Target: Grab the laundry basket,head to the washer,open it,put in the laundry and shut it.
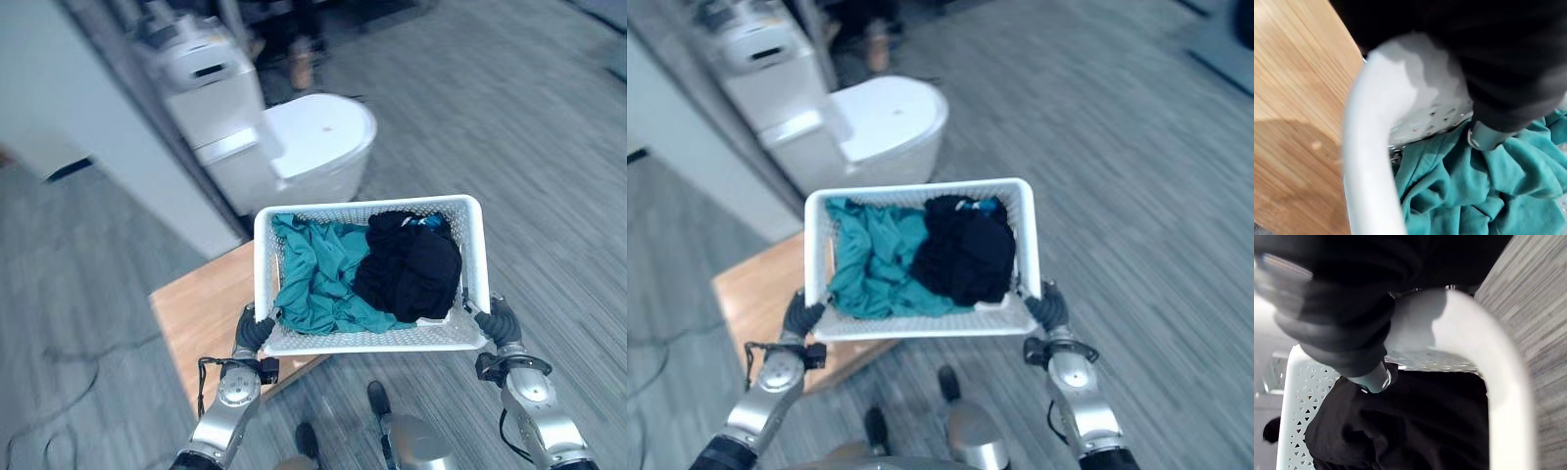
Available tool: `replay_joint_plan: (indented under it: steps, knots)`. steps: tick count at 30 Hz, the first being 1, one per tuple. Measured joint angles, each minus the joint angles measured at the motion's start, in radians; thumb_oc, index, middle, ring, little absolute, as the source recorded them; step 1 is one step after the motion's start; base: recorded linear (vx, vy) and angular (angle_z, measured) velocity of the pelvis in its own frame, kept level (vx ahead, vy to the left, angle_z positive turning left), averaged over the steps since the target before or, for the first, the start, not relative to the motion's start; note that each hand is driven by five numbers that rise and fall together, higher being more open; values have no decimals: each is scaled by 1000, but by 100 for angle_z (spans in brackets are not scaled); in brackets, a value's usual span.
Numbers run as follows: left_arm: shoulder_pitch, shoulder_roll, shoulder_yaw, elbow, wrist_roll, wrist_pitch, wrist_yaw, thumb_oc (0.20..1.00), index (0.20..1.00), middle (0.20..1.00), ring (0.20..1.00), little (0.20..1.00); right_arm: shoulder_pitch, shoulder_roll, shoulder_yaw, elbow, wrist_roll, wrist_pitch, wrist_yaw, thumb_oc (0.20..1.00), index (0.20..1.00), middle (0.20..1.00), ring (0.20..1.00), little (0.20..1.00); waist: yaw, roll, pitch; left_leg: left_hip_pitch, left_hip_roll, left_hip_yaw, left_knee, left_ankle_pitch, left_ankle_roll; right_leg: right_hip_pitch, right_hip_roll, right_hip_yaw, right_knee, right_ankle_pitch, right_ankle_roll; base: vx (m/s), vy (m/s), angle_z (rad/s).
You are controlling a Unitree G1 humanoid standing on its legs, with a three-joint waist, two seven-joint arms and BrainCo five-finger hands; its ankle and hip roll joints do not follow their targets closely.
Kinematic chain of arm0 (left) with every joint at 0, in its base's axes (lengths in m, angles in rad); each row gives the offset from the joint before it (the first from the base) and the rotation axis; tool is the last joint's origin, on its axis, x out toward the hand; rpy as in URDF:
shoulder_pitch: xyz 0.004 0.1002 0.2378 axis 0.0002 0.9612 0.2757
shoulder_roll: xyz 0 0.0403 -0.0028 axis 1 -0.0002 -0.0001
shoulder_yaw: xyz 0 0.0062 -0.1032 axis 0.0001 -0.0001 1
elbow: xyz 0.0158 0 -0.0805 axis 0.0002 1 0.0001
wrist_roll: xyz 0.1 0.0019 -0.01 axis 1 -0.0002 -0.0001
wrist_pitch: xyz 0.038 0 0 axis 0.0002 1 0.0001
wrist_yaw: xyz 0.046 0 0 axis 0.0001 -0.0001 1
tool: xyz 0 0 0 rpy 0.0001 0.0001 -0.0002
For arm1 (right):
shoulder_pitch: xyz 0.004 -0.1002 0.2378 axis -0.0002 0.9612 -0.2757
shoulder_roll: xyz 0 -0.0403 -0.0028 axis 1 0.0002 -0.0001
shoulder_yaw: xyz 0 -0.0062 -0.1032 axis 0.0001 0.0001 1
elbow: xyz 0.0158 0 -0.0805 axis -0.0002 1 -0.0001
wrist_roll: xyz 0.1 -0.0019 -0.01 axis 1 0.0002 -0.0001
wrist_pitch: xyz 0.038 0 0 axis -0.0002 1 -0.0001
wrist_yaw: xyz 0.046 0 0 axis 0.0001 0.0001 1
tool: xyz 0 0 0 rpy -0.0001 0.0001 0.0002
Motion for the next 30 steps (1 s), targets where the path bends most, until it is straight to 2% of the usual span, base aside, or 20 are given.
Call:
replay_joint_plan:
  steps: [2,3,4,6,7,10,12,13,14,15,16,18,19,20,21,22,23,24,27,30]
  knots:
    - [19,11,0,-8,4,-1,0,200,200,200,200,200,-8,19,3,-9,-1,1,2,200,200,200,200,200,-4,-15,-8,6,-15,104,-1,0,1,-54,6,44,18,42,47,-31,-3,-166]
    - [23,32,13,-13,4,-2,-1,200,200,200,200,200,-10,30,11,-13,-4,1,3,200,200,200,200,200,-1,-33,-12,24,-22,193,0,-7,8,-89,2,1,-2,62,81,-3,-54,-216]
    - [19,29,13,-15,4,-2,-2,200,200,200,200,200,-10,32,12,-12,-4,2,4,200,200,200,200,200,-3,-29,-11,38,-22,248,-1,-29,11,-99,-18,-79,-26,30,38,88,-95,-221]
    - [6,24,18,-17,4,-4,-1,200,200,200,200,200,-10,49,4,-11,-4,1,4,200,200,200,200,200,-1,-11,-4,53,-8,319,0,-57,14,-146,-57,-269,24,-1,24,91,-117,-172]
    - [42,31,32,-31,6,-5,-2,200,200,200,200,200,-5,60,17,-5,-4,4,7,200,200,200,200,200,17,-2,-7,97,8,417,0,-92,-32,-164,-106,-537,98,-52,-48,32,-192,-190]
    - [56,12,28,-23,6,-6,-1,200,200,200,200,200,24,59,15,-2,-4,2,6,200,200,200,200,200,37,24,-33,142,52,594,32,-95,-37,-166,-206,-882,247,-115,-80,153,-209,-152]
    - [64,12,16,-21,6,-6,-1,200,200,200,200,200,33,58,14,-3,-4,1,7,200,200,200,200,200,48,12,-53,150,46,596,42,-98,-36,-161,-226,-876,276,-119,-71,281,-251,-109]
    - [38,15,3,12,6,-7,-2,200,200,200,200,200,35,44,7,3,-4,2,7,200,200,200,200,200,47,28,-62,147,89,512,126,-113,-34,-168,-164,-803,280,-121,-110,219,-216,-86]
    - [34,10,-3,27,6,-7,-2,200,200,200,200,200,38,38,8,7,-4,3,7,200,200,200,200,200,50,30,-64,136,116,493,190,-119,-32,-159,-153,-774,266,-127,-114,291,-248,-103]
    - [26,3,-14,37,6,-7,-9,200,200,200,200,200,41,17,4,8,-4,3,7,200,200,200,200,200,35,30,-65,96,149,442,305,-130,-67,-140,-130,-735,252,-137,-113,289,-248,-70]
    - [25,-1,-16,38,6,-7,-10,200,200,200,200,200,41,2,6,9,-3,3,8,200,200,200,200,200,40,34,-66,60,164,390,412,-97,-62,-123,-96,-698,224,-138,-116,228,-172,-108]
    - [26,-3,-27,42,6,-7,-10,200,200,200,200,200,36,-21,13,10,0,2,8,200,200,200,200,200,71,30,-65,-5,169,251,582,-116,-92,-83,-59,-641,169,-117,-114,219,-76,-116]
    - [20,-14,-34,38,5,-8,-10,200,200,200,200,200,39,-34,10,6,3,1,8,200,200,200,200,200,58,22,-61,-101,105,94,607,-145,-96,-26,-28,-582,86,-97,-84,404,-16,-136]
    - [22,-13,-41,36,4,-9,-10,200,200,200,200,200,39,-45,7,-1,8,1,9,200,200,200,200,200,77,1,-57,-219,14,-19,568,-172,-76,16,-16,-516,26,-96,-16,287,14,-121]
    - [22,-18,-45,41,4,-9,-10,200,200,200,200,200,40,-45,4,4,8,2,9,200,200,200,200,200,85,-6,-52,-247,-13,-54,513,-165,-58,19,-24,-511,49,-118,52,435,16,-143]
    - [42,-45,-40,44,4,-9,-10,200,200,200,200,200,39,-77,6,5,9,2,10,200,200,200,200,200,96,29,-49,-299,26,-106,379,-126,-62,-51,-19,-445,262,-187,-51,375,-4,-67]
    - [54,-43,-39,42,4,-9,-11,200,200,200,200,200,54,-88,13,-3,9,-2,14,200,200,200,200,200,89,6,-51,-324,34,-99,342,-93,-78,-44,-33,-425,275,-247,-81,376,-4,-35]
    - [57,-56,-47,60,4,-6,-14,200,200,200,200,200,65,-84,14,9,9,-1,14,200,200,200,200,200,84,17,-49,-360,48,-101,307,-62,-69,-8,-11,-430,259,-238,-147,371,-5,-15]
    - [109,-55,-39,67,4,-2,-19,200,200,200,200,200,70,-71,42,55,10,3,15,200,200,200,200,200,138,32,-59,-430,1,-121,95,5,-25,119,47,-391,80,-218,-106,372,24,-51]
    - [117,-42,-32,85,4,1,-23,200,200,200,200,200,75,-64,70,69,10,10,15,200,200,200,200,200,175,25,-55,-475,-30,-91,75,33,11,212,88,-386,4,-196,-123,515,105,-29]
